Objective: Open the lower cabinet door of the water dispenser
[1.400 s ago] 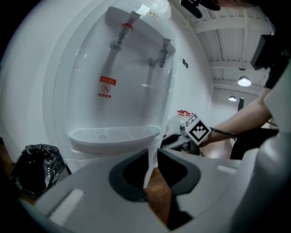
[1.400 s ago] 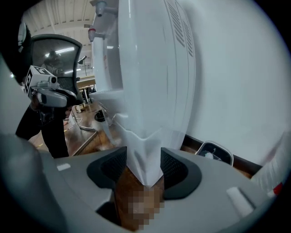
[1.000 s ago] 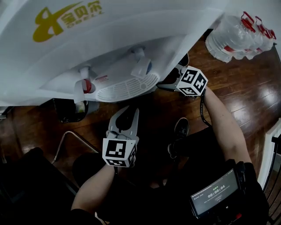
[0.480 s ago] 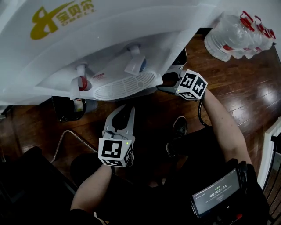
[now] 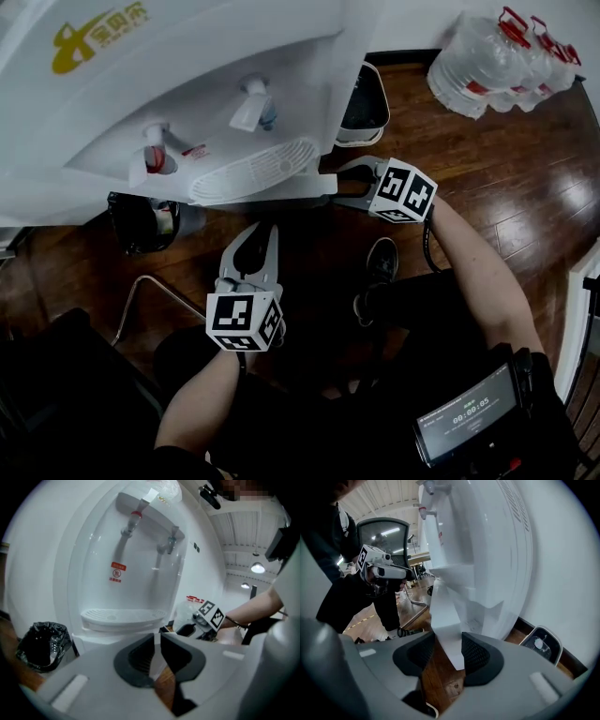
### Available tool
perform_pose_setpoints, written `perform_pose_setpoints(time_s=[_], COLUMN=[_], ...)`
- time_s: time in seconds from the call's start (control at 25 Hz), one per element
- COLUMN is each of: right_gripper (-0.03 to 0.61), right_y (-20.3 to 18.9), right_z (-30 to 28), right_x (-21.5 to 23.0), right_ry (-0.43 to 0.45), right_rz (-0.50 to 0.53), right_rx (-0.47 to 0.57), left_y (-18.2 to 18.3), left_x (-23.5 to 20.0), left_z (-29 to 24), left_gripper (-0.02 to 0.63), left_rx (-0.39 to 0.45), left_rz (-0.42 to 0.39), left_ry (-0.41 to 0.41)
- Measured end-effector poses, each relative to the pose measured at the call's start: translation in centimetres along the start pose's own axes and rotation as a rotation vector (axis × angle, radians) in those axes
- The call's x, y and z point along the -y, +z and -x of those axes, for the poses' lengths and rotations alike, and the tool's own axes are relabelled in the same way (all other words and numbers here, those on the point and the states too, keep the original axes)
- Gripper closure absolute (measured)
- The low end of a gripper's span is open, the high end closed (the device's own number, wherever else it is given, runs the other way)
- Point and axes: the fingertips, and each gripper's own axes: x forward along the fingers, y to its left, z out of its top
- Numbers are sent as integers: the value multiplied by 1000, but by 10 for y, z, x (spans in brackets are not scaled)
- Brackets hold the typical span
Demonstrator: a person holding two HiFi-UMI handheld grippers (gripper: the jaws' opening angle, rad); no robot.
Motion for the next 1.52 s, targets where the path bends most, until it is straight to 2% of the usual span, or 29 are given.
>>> perform_pose_setpoints(time_s=[0.32, 0.6, 0.76, 1.04, 1.36, 1.52], right_gripper=[417, 436, 443, 445, 456, 456], right_y=[-14, -11, -6, 2, 27, 31], right_z=[-6, -17, -21, -37, -60, -63], right_x=[-70, -116, -135, -174, -215, -224], right_ry=[4, -14, -21, -28, -43, -89], right_rz=[16, 32, 18, 51, 41, 10], right_rx=[-43, -62, -48, -41, -13, 26], left_y=[-18, -31, -34, -42, -60, -62], left_x=[31, 36, 41, 48, 39, 34], left_z=[53, 91, 108, 139, 173, 189], left_gripper=[551, 551, 551, 551, 551, 551], left_rx=[50, 72, 84, 117, 126, 145], left_rz=[-46, -28, -12, -1, 41, 27], left_ry=[30, 77, 79, 88, 140, 163])
